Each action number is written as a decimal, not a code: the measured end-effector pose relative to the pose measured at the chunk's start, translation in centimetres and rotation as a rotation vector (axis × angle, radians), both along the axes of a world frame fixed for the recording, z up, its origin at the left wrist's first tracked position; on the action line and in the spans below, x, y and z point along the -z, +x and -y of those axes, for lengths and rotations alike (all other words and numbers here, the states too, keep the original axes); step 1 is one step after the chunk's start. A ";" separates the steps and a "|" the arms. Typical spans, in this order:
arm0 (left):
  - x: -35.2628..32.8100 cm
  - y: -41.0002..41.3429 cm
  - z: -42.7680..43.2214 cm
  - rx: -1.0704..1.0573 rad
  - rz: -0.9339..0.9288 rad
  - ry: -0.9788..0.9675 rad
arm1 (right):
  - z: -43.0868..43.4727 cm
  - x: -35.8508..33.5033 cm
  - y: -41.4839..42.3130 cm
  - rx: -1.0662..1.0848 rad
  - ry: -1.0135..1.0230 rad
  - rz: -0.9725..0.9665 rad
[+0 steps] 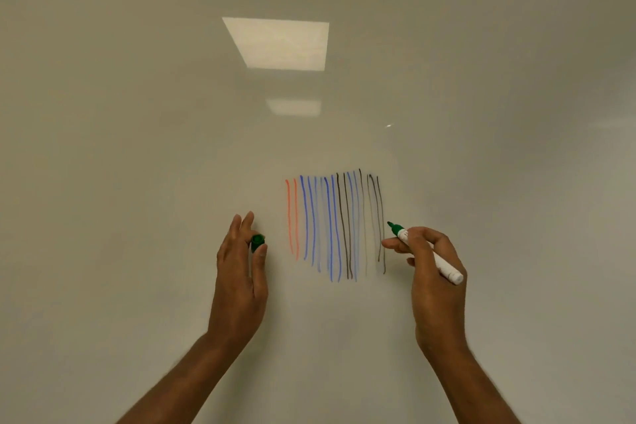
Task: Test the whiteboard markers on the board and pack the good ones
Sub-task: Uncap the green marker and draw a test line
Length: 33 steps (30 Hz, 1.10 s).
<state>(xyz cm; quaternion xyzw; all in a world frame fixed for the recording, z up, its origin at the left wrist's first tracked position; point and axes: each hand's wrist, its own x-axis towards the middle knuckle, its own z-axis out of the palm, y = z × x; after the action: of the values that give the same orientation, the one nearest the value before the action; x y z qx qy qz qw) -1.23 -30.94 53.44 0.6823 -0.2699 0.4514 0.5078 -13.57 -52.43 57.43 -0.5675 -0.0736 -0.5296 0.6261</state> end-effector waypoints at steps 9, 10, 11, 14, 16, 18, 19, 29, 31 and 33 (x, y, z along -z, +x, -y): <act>-0.7 3.9 1.0 -0.068 0.185 0.073 | 2.2 -3.2 3.0 0.188 -0.202 0.108; -0.6 4.2 1.0 -0.072 0.218 0.080 | 2.4 -3.6 3.5 0.201 -0.223 0.106; -0.6 4.4 1.1 -0.080 0.245 0.086 | 2.6 -3.9 3.9 0.212 -0.243 0.107; -0.4 5.2 1.2 -0.109 0.286 0.095 | 3.1 -4.8 4.8 0.230 -0.288 0.128; -0.4 5.6 1.3 -0.127 0.298 0.109 | 3.2 -5.2 5.3 0.234 -0.302 0.140; -0.3 5.8 1.4 -0.134 0.303 0.120 | 3.3 -5.3 5.5 0.248 -0.323 0.145; -0.3 5.9 1.4 -0.138 0.305 0.124 | 3.3 -5.2 5.6 0.260 -0.333 0.143; -0.3 5.9 1.5 -0.165 0.322 0.119 | 4.1 2.5 4.6 0.306 -0.321 0.062; -0.3 5.9 1.5 -0.171 0.320 0.121 | 4.4 4.8 4.3 0.320 -0.316 0.026; -0.3 6.0 1.5 -0.175 0.319 0.123 | 4.8 7.2 4.3 0.334 -0.302 -0.032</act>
<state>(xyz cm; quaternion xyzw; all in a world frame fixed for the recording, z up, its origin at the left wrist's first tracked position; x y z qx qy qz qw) 4.75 -32.40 53.76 0.6527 -0.3138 0.5788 0.3748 -9.29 -57.27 50.28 -0.6676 -0.0472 -0.5997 0.4387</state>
